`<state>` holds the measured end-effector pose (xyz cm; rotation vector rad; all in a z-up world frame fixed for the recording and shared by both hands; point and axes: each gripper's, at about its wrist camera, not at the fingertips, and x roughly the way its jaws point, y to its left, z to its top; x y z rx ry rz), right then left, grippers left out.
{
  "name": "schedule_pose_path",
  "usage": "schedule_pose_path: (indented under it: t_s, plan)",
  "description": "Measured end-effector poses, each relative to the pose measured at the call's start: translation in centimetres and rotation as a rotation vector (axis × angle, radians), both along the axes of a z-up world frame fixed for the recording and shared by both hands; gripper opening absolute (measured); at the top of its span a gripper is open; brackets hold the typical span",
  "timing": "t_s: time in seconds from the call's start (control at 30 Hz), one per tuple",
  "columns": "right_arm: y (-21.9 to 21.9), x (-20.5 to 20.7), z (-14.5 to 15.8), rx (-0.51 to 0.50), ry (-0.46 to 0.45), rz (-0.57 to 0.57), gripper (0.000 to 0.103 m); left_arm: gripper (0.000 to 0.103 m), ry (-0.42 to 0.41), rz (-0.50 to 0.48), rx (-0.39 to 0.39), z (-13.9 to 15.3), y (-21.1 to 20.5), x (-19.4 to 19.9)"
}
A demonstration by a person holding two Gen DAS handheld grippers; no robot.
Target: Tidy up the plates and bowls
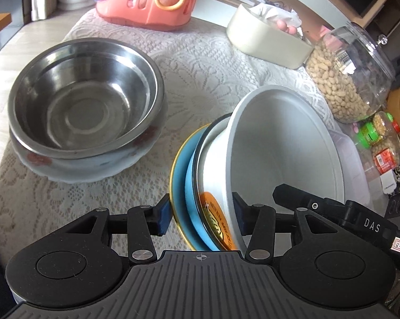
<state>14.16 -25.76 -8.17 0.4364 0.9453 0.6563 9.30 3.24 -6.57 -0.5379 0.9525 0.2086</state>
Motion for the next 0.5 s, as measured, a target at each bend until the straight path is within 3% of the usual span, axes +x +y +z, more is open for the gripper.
schedule_pose_path:
  t_s: [0.2,0.37,0.5]
  plan:
    - [1.0,1.2,0.8,-0.092,0.088,-0.028,0.1,0.053,0.009,-0.143,-0.053,-0.1,2.3,2.5]
    - [3.6,2.5,2.5,-0.331,0.075,-0.063,0.1,0.05,-0.02,-0.232,-0.061,1.2,4.0,4.7]
    - [5.7,3.3,3.1,-0.48,0.084,-0.031,0.1,0.05,0.005,-0.278,-0.071,1.2,4.1,5.6]
